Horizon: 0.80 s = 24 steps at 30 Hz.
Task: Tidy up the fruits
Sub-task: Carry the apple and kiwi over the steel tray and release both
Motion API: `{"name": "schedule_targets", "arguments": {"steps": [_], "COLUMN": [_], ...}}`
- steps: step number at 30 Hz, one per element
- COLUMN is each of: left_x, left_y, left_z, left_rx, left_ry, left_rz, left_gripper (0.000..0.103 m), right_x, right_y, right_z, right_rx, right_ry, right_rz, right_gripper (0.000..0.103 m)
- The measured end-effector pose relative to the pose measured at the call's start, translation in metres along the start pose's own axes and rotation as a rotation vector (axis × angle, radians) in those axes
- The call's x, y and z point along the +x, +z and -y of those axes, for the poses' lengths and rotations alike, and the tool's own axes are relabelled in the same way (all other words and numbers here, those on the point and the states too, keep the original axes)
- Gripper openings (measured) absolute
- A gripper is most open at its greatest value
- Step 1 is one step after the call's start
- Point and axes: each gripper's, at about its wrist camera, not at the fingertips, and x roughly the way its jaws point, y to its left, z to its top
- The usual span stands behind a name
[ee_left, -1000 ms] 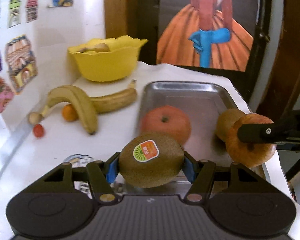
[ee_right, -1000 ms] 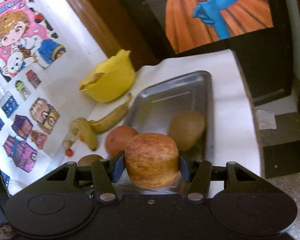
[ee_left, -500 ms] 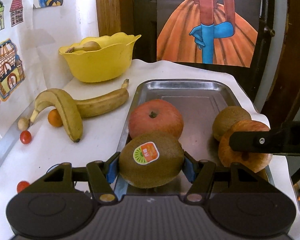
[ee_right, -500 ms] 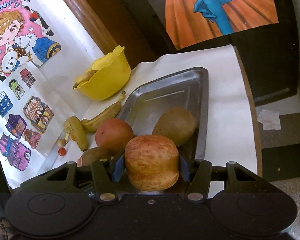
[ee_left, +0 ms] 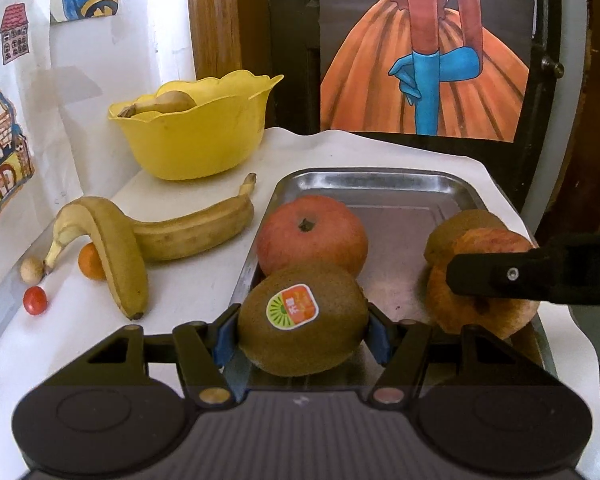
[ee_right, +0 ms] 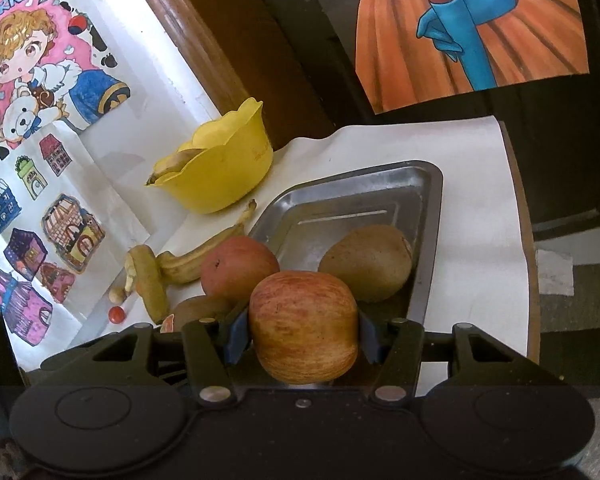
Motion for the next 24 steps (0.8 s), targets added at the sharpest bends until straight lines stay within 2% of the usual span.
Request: {"name": "schedule_targets", "arguments": {"steps": [6,14,18,21,24], "left_x": [0.002,0.003,-0.003,-0.013,-0.02], "left_y": [0.0,-0.003,-0.004,-0.002,-0.001], "left_z": [0.003,0.005,0.003,0.002,0.0], "left_rx": [0.009,0.011,0.0,0.004,0.004], "left_ry": [0.003,-0.013,-0.014,-0.023,-0.026], "left_rz": [-0.001,-0.048,-0.037,0.01,0.027], "left_gripper": [0.067,0.068,0.069,0.08,0.081], "right_x": [0.003,-0.001,-0.007,-0.012,-0.018], "right_y": [-0.004,-0.007,-0.005,-0.006,-0.008], "right_z": [0.003,-0.002,0.0,-0.002,-0.005], "right_rx": [-0.029,-0.055,-0.045,-0.047,-0.04], "right_ry": [-0.028,-0.053,-0.053,-0.059,-0.069], "right_rz": [-0.004,0.014,0.032,0.041,0.055], "right_gripper": [0.057,0.058,0.065,0.071,0.079]}}
